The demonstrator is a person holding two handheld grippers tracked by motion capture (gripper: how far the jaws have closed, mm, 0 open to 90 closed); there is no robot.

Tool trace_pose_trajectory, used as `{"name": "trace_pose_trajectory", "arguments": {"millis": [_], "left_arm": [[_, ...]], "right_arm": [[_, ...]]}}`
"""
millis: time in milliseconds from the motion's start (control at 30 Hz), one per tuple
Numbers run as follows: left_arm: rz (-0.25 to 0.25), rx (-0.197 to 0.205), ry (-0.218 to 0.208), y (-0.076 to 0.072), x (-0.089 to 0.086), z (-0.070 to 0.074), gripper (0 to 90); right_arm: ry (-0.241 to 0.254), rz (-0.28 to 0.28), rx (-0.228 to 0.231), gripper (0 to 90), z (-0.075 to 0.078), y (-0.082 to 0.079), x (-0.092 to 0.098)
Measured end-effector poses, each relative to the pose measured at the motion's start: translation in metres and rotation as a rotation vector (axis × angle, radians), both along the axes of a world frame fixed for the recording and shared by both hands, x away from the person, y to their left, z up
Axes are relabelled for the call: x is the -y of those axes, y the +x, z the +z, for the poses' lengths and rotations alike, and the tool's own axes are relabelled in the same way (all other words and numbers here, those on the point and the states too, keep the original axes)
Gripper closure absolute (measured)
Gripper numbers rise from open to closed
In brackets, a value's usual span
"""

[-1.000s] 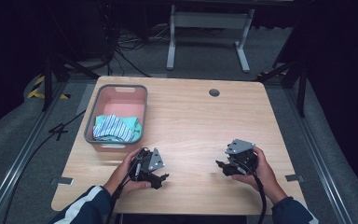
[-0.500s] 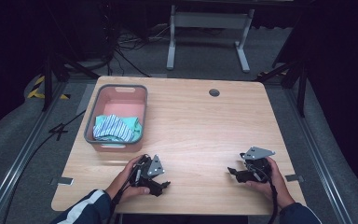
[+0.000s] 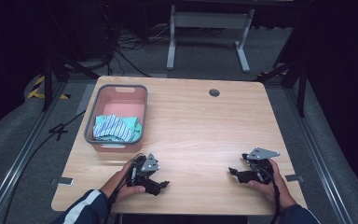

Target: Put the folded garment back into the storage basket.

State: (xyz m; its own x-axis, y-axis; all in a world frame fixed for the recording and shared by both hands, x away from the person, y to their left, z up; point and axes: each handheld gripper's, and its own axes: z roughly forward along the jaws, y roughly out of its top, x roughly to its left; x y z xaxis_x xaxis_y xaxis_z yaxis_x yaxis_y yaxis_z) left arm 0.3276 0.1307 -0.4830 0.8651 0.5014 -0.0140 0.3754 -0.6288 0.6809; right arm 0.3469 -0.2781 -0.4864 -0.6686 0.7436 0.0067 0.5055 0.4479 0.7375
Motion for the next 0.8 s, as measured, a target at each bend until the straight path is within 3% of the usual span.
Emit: {"name": "trace_pose_trajectory", "arguments": {"millis": [800], "left_arm": [[-0.012, -0.007, 0.004, 0.0036, 0.0011, -0.0005, 8.6]], "right_arm": [[-0.001, 0.001, 0.0, 17.2, -0.0001, 0.0002, 0.0001]]}}
